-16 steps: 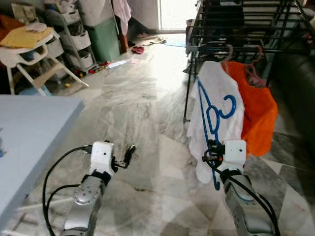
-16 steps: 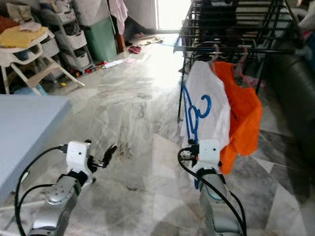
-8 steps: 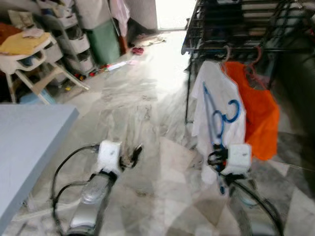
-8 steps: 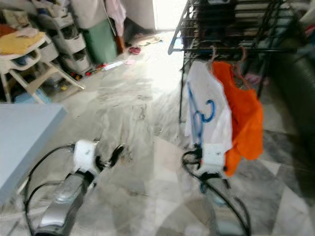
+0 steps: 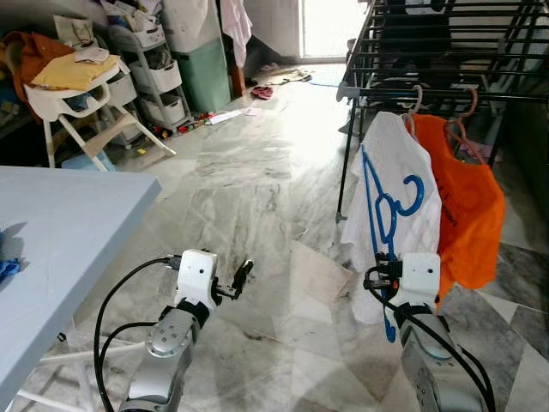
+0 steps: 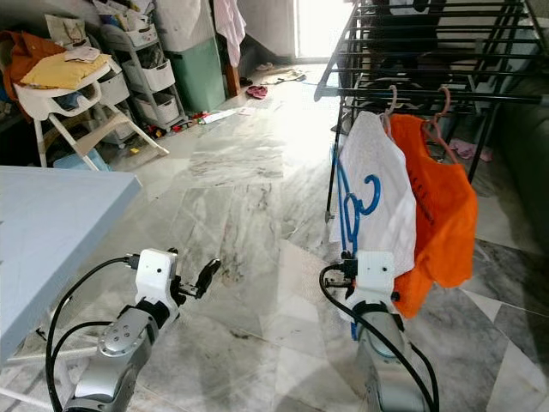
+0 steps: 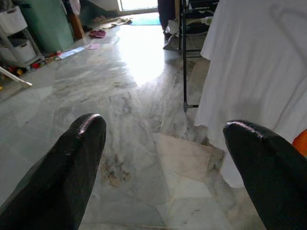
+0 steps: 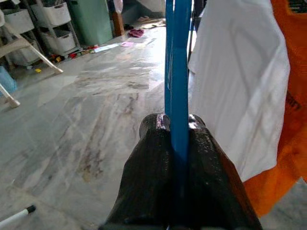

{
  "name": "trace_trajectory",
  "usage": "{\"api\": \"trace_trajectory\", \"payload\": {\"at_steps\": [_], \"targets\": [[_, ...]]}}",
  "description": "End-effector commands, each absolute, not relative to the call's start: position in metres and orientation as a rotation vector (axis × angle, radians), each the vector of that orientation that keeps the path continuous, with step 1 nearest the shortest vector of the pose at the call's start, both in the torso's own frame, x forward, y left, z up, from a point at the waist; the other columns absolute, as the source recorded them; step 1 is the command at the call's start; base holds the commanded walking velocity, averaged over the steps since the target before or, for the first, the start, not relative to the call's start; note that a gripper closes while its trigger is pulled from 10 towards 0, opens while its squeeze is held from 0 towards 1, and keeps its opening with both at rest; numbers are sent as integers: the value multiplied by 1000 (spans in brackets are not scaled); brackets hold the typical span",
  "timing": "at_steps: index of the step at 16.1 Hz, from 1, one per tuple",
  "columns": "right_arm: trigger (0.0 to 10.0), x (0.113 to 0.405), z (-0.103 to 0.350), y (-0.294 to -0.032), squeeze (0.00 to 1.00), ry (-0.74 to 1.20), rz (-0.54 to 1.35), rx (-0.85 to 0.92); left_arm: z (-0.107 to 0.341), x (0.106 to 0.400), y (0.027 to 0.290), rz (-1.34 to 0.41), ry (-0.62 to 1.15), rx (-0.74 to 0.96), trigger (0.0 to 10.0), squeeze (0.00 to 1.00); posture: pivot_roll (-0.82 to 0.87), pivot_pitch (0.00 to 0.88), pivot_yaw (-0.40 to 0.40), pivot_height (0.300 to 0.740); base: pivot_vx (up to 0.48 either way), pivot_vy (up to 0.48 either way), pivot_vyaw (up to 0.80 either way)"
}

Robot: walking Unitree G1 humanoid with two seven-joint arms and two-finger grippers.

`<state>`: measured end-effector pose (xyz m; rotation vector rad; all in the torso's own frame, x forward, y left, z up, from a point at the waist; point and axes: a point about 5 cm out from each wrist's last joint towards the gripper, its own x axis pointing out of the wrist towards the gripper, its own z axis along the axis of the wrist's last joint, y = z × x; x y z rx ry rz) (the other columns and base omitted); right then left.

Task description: Hang hanger

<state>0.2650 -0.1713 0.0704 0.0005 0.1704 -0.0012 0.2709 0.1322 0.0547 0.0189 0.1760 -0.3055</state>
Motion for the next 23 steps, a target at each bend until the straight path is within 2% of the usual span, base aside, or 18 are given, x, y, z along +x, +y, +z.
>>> {"api": "trace_trajectory", "payload": {"at_steps": [1,8,23], "targets": [[10000,269,75,-167,0,152,9,0,54,273,134,-298,198,20,10000,0,-132,10,123,740,0,0,0],[10000,261,70,-170,0,179,1,-1,55,270,137,-327,180,-22,10000,0,-143,29,130,740,0,0,0],[10000,257,65,-165,0,213,30,-2,53,266,130,-359,186,-24,10000,0,-144,39,122,740,288,0,0]]}}
